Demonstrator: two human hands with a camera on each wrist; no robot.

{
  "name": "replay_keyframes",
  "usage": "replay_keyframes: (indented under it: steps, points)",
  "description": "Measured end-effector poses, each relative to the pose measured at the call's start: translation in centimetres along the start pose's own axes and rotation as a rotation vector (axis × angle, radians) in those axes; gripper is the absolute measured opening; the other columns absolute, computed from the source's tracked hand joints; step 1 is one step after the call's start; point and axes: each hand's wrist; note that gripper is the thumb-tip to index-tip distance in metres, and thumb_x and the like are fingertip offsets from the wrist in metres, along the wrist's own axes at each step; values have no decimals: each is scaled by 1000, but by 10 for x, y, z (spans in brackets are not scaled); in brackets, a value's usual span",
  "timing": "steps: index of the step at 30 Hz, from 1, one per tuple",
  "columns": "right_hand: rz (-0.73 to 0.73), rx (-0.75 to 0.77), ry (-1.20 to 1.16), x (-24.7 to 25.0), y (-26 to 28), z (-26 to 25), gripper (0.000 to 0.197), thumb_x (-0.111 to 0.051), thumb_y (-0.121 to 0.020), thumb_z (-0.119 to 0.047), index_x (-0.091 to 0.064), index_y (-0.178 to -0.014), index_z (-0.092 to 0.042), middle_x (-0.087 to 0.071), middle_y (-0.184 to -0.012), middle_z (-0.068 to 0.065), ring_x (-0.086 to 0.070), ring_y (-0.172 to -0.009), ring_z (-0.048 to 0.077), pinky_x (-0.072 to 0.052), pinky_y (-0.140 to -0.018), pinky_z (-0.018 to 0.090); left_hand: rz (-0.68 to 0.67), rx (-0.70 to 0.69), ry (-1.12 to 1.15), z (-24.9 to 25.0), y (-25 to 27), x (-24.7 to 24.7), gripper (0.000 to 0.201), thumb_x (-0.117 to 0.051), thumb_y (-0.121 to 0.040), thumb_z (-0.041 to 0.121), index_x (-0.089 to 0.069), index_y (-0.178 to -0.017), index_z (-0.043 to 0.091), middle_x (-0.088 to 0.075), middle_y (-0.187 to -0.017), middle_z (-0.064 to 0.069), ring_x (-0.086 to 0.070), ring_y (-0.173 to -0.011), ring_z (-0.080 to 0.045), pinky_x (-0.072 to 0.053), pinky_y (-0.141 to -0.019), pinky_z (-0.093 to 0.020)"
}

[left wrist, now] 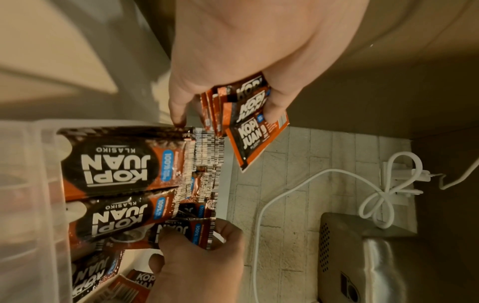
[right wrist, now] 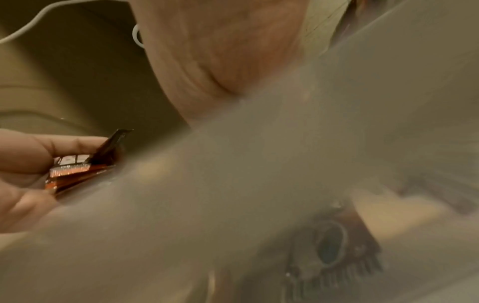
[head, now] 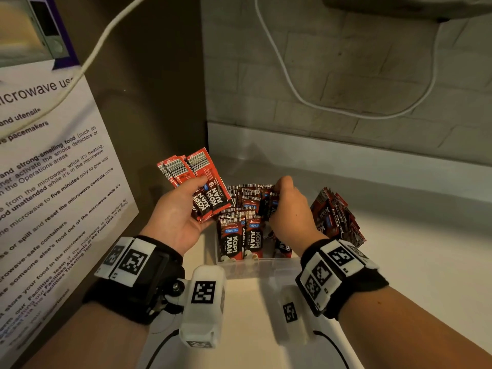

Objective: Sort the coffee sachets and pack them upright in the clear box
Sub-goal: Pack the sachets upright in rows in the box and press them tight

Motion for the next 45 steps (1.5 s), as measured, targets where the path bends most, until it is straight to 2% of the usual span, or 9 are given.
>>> replay_keyframes:
  steps: [3,8,14,18,21,24,27,34,45]
  points:
    - [21,30,10,-1,2,-2,46,-59,-77,14,-41,-111,-11,-38,-113,8,-44,-81,24,-44,-68,35,3,0,1,0,-1,1,8,-66,-88,16,-65,-95,17,-74,-85,-2,-70,-91,-23,-48,-97,-53]
    - [67,106,-27,-5,6,-2,43,-57,-80,9,-47,-116,-14,-30,-109,3,-45,-86,24,-49,-85,39,4,-1,4,-1,0,1,10,-67,-88,16,-65,-97,17,-74,-87,-3,-70,-92,-24,-49,-96,-53]
    - [10,83,-141,-10,10,3,60,-60,-82,6,-41,-129,-26,-37,-117,8,-48,-89,22,-50,-89,36,13,2,9,-1,1,1,9,-66,-88,16,-64,-97,16,-74,-90,-4,-70,-94,-25,-49,-97,-53]
    - [9,87,-178,-11,8,4,79,-61,-79,10,-27,-142,-26,-42,-132,8,-50,-109,20,-43,-92,28,17,1,10,-1,1,-1,11,-66,-88,15,-64,-98,16,-73,-93,-4,-69,-96,-25,-48,-97,-54]
    - [53,49,-190,-13,5,7,75,-60,-80,9,-27,-142,-17,-47,-137,9,-51,-121,23,-45,-98,34,19,0,11,-1,1,0,12,-66,-88,15,-64,-99,15,-74,-93,-5,-70,-95,-25,-48,-97,-54]
    - [41,38,-149,-15,1,10,59,-61,-82,4,-38,-135,-11,-52,-130,9,-53,-119,25,-44,-95,31,18,1,9,-1,1,0,11,-66,-88,15,-64,-99,16,-74,-93,-5,-70,-95,-25,-48,-97,-53]
    - [35,55,-140,-15,1,12,61,-59,-84,3,-38,-139,-12,-49,-133,8,-51,-121,23,-41,-96,26,10,5,3,0,0,0,9,-65,-88,15,-64,-97,16,-74,-92,-4,-70,-96,-25,-49,-97,-53]
    - [-20,132,-157,-18,5,17,80,-60,-84,1,-24,-145,-36,-54,-126,5,-56,-110,20,-50,-92,34,8,2,-10,1,0,-1,12,-66,-88,16,-64,-100,16,-74,-93,-4,-70,-95,-25,-50,-95,-53]
    - [-39,104,-107,-16,2,19,76,-55,-84,4,-23,-146,-27,-57,-126,8,-59,-110,23,-52,-91,37,10,9,-14,3,1,0,10,-66,-88,16,-64,-98,16,-74,-96,-5,-69,-95,-25,-46,-98,-55]
Point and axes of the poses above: each hand's wrist, its own y-axis away from the middle knuckle, its own x-axis out of the back of the hand, z = x × y
